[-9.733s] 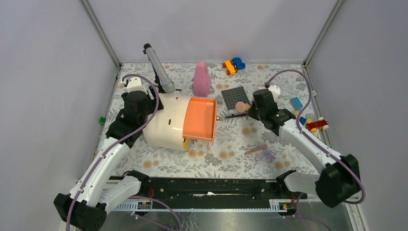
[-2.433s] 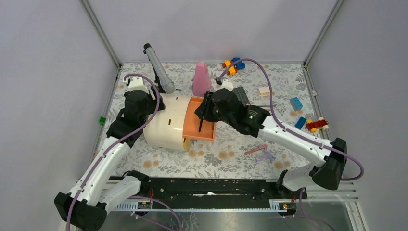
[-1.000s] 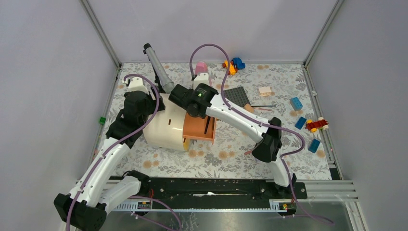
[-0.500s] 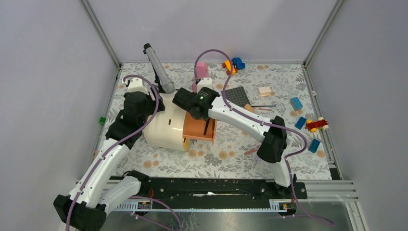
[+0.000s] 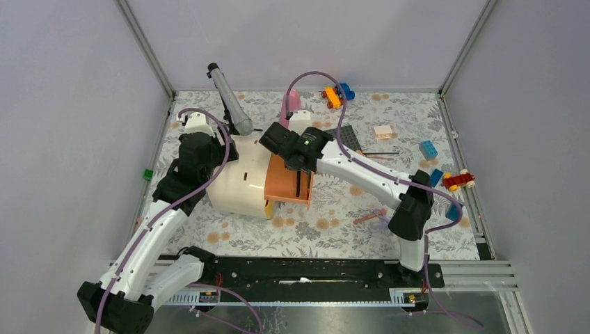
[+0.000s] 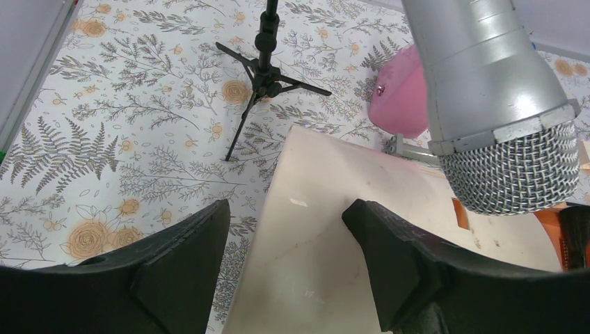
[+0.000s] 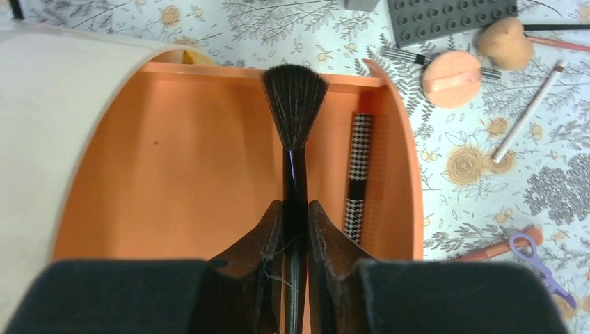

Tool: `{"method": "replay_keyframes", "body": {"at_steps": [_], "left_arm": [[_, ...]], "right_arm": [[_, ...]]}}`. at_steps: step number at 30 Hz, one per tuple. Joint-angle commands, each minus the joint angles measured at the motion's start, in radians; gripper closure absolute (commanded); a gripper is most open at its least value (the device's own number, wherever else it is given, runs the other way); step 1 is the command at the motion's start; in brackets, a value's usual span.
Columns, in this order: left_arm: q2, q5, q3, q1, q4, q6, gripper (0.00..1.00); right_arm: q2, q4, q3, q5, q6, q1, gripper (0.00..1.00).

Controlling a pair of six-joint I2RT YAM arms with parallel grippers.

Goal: Organize the makeup
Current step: Place the makeup brush in the drawer.

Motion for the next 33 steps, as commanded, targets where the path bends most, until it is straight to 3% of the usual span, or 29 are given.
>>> {"method": "replay_keyframes", "body": {"at_steps": [1,10,21,29,33], "left_arm": [[-0.009,0.011,-0.011,0.004,-0.005,0.016,0.25],[-0.004,0.010,-0.009,0.004,-0.003,0.016,0.25],[-0.004,0.006,-0.011,0.004,-0.004,0.017,0.25],[-0.002,0.008,-0.009,0.004,-0.004,0.017,0.25],[-0.002,0.008,-0.009,0.004,-0.003,0.017,0.25]], "right_arm": [[-0.079,0.104,-0.048,-0.073,-0.126,0.004,0.91],[-0.186,0.293,-0.204,-0.247,-0.298,0.003,0.86],[-0.179,0.393,-0.230,-0.397,-0.398,0.003,0.87],[-0.247,0.438,-0.262,-0.333,-0.352,0.003,0.56],[-0.309,0.442,-0.284,-0.269,-0.334,0.003,0.51]]}}
